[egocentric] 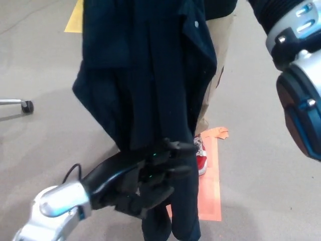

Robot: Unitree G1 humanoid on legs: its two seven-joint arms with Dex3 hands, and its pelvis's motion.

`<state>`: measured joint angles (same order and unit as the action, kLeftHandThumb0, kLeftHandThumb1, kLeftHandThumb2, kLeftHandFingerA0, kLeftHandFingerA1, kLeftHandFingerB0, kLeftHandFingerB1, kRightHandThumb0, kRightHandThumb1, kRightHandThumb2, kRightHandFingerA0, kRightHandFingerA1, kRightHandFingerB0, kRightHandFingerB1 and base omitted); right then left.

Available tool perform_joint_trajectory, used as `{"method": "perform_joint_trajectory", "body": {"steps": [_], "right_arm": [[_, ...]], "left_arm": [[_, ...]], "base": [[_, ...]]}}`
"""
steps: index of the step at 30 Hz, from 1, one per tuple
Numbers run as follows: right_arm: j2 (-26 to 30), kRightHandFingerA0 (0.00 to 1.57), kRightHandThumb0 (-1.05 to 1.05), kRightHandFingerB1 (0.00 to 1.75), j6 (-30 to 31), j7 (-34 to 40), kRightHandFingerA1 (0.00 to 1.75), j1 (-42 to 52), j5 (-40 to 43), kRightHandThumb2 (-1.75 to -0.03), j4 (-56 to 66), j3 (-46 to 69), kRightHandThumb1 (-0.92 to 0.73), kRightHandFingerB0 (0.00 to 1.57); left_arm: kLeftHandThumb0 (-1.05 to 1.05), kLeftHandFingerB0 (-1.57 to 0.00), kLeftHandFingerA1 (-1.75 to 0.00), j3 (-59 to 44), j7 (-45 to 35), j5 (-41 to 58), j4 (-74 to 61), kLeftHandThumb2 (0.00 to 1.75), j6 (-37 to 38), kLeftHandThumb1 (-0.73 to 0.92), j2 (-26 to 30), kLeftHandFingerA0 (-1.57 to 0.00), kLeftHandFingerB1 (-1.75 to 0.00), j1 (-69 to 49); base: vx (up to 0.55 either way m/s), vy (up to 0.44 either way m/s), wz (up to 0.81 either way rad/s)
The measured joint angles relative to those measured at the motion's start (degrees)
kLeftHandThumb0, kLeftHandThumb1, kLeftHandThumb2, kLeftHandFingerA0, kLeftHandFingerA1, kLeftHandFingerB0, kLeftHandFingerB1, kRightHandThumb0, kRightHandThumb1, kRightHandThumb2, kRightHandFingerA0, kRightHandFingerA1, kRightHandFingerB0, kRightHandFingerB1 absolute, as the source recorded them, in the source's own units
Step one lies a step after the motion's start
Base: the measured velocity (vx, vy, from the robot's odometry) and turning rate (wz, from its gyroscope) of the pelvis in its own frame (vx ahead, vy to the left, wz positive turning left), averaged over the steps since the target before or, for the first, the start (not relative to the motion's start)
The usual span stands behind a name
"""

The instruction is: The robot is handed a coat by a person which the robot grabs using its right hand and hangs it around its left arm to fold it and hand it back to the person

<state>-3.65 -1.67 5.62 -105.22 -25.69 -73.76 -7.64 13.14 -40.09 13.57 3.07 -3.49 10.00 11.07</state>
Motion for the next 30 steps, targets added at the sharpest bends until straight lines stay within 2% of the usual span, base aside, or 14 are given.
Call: {"method": "perform_joint_trajectory", "body": {"steps": [1, 2, 6, 7, 9, 10, 11, 15, 16, 19, 30], "right_arm": [[-0.31, 1.09, -0.39, 0.66, 0.00, 0.02, 0.66, -0.15, 0.11, -0.66, 0.00, 0.02, -0.88, 0.89], [-0.88, 1.20, -0.39, 0.73, -0.08, 0.08, 0.70, -0.33, 0.21, -0.66, 0.00, -0.02, -0.86, 0.98], [-2.73, 1.18, -0.36, 0.71, -0.55, 0.30, 0.69, -0.37, 0.58, -0.65, 0.00, -0.07, -0.88, 0.89], [-3.29, 1.19, -0.37, 0.63, -0.80, 0.30, 0.65, -0.37, 0.82, -0.66, 0.00, 0.03, -0.88, 0.85], [-4.19, 1.18, -0.37, 0.61, -1.03, 0.30, 0.65, -0.37, 1.26, -0.66, 0.00, 0.14, -0.87, 0.85], [-4.72, 1.09, -0.39, 0.61, -1.04, 0.29, 0.59, -0.37, 1.36, -0.66, 0.00, 0.12, -0.88, 0.86], [-5.19, 1.08, -0.39, 0.61, -1.05, 0.27, 0.60, -0.37, 1.41, -0.66, 0.00, 0.09, -0.88, 0.85], [-7.34, 1.13, -0.39, 0.60, -1.48, -0.19, 0.65, -0.37, 2.10, -0.66, 0.06, 0.24, -0.87, 0.83], [-7.61, 1.15, -0.40, 0.60, -1.56, -0.23, 0.65, -0.37, 2.23, -0.66, 0.07, 0.21, -0.86, 0.85], [-8.77, 1.10, -0.40, 0.60, -1.61, -0.34, 0.65, -0.37, 2.72, -0.67, 0.20, 0.17, -0.85, 0.81], [-11.38, 1.10, -0.40, 0.60, -1.61, -1.41, 0.65, -1.17, 4.02, -0.67, 0.28, 0.72, -0.85, 0.81]], "left_arm": [[-0.36, -0.01, -0.48, 0.20, 0.31, -0.07, 0.21, 1.07, -0.39, 0.50, -0.48, -0.01, -0.47, 0.49], [-0.76, -0.23, -0.31, 0.67, 0.94, -0.25, 0.82, 0.66, -1.22, 0.86, -1.37, -0.23, -0.29, 1.61], [-0.75, -0.26, -0.31, 2.06, 3.01, -1.30, 2.08, 0.66, -3.56, 0.84, -4.04, -0.23, -0.30, 4.76], [-0.73, -0.29, -0.31, 2.27, 3.70, -1.57, 2.44, 0.65, -4.35, 0.83, -4.96, -0.22, -0.32, 5.73], [-0.73, -0.30, -0.30, 2.43, 4.93, -1.92, 4.22, 0.65, -5.61, 0.83, -6.97, -0.22, -0.32, 7.92], [-0.71, -0.25, -0.29, 2.39, 5.55, -2.09, 5.14, 0.67, -6.05, 0.86, -7.73, -0.22, -0.30, 9.00], [-0.70, -0.24, -0.29, 2.40, 6.05, -2.26, 5.87, 0.67, -6.42, 0.87, -8.38, -0.20, -0.29, 9.96], [-0.65, -0.23, -0.28, 2.71, 8.71, -3.88, 10.47, 0.69, -7.91, 0.92, -11.45, -0.18, -0.29, 16.28], [-0.61, -0.28, -0.30, 2.84, 9.11, -4.24, 11.28, 0.68, -7.98, 0.90, -11.86, -0.25, -0.31, 17.40], [-0.65, -0.34, -0.32, 3.67, 11.61, -6.44, 16.19, 0.68, -7.14, 0.91, -13.75, -0.32, -0.32, 22.11], [-0.65, -0.34, -0.32, 3.81, 16.27, -10.87, 21.96, 0.68, -1.93, 0.91, -15.27, -0.32, -0.32, 26.13]], "base": [[0.00, 0.000, 0.00], [0.00, 0.000, 0.00], [0.00, 0.000, 0.00], [0.00, 0.000, 0.00], [0.00, 0.000, 0.00], [0.00, 0.000, 0.00], [0.00, 0.000, 0.00], [0.00, 0.000, 0.00], [0.00, 0.000, 0.00], [0.00, 0.000, 0.00], [0.00, 0.000, 0.00]]}}
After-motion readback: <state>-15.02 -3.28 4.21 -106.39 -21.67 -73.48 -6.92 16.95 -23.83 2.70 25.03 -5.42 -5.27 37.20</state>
